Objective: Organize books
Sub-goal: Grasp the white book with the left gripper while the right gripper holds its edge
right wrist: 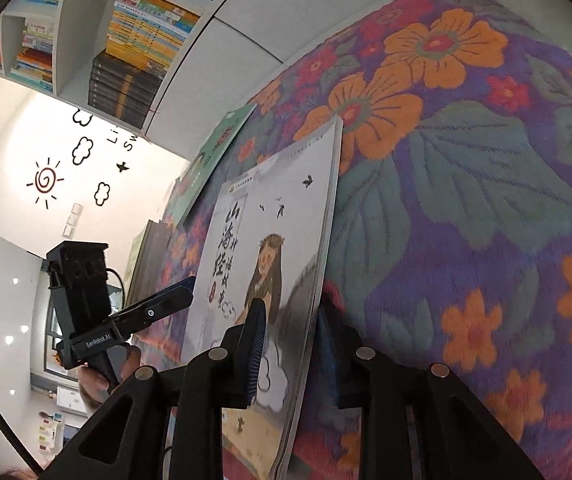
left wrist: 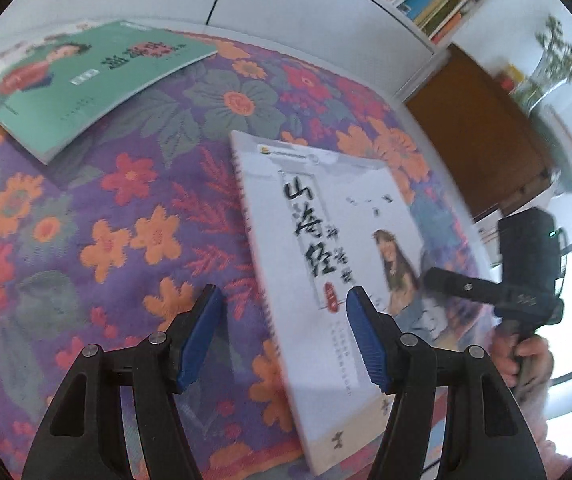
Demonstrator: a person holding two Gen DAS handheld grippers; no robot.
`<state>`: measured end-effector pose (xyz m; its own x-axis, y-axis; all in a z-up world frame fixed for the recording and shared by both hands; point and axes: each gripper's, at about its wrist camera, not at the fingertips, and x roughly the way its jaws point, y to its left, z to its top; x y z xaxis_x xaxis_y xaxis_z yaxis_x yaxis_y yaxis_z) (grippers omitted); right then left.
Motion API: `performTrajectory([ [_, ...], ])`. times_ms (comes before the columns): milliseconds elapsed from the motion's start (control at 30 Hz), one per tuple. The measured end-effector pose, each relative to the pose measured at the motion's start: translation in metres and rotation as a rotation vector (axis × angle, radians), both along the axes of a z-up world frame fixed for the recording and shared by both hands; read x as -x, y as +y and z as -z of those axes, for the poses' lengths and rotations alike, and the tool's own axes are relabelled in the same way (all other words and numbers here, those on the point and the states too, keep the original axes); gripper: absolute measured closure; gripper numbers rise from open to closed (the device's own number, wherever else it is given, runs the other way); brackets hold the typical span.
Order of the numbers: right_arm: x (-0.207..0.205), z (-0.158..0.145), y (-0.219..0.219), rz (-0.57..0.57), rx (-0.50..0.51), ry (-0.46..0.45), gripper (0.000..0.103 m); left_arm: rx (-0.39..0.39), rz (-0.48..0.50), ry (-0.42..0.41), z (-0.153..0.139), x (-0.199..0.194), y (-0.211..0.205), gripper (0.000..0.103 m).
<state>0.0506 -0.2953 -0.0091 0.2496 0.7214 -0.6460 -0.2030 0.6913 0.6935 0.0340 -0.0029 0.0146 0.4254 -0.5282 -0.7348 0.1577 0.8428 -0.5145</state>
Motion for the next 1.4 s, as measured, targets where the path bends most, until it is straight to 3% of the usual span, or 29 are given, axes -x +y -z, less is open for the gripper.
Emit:
performTrajectory([
  [133,-0.003,0.0,0.004,-0.006,0.001,-0.019,0.079,0.025,0.021,-0.012,0.002,-0.006,-0.007,0.052],
  [200,-0.006,0.0,0.008,-0.008,0.007,-0.033,0.078,0.001,0.015,-0.023,0.001,-0.009,-0.01,0.055],
  [267,-0.006,-0.001,0.011,-0.012,0.025,-0.041,0.078,-0.059,-0.017,-0.02,-0.001,-0.007,-0.011,0.073],
  [367,-0.007,-0.003,0.015,-0.014,0.048,-0.047,0.078,-0.078,-0.058,-0.021,-0.001,-0.007,-0.009,0.078],
  [500,-0.007,-0.007,0.021,-0.002,0.1,-0.05,0.079,-0.142,-0.052,-0.053,-0.005,-0.004,-0.016,0.078],
  [600,-0.004,-0.019,0.028,0.003,0.155,-0.055,0.079,-0.09,-0.056,-0.009,-0.005,-0.008,-0.006,0.078],
  [700,-0.001,-0.036,0.034,-0.023,0.114,-0.077,0.081,-0.035,-0.056,0.026,-0.005,-0.01,0.003,0.078],
  [867,0.007,-0.053,0.056,-0.072,0.122,-0.104,0.081,-0.126,-0.053,-0.03,-0.02,-0.002,0.002,0.078],
  [1400,0.017,-0.08,0.099,-0.106,0.081,-0.108,0.081,-0.138,-0.076,-0.101,-0.059,0.023,0.041,0.078],
])
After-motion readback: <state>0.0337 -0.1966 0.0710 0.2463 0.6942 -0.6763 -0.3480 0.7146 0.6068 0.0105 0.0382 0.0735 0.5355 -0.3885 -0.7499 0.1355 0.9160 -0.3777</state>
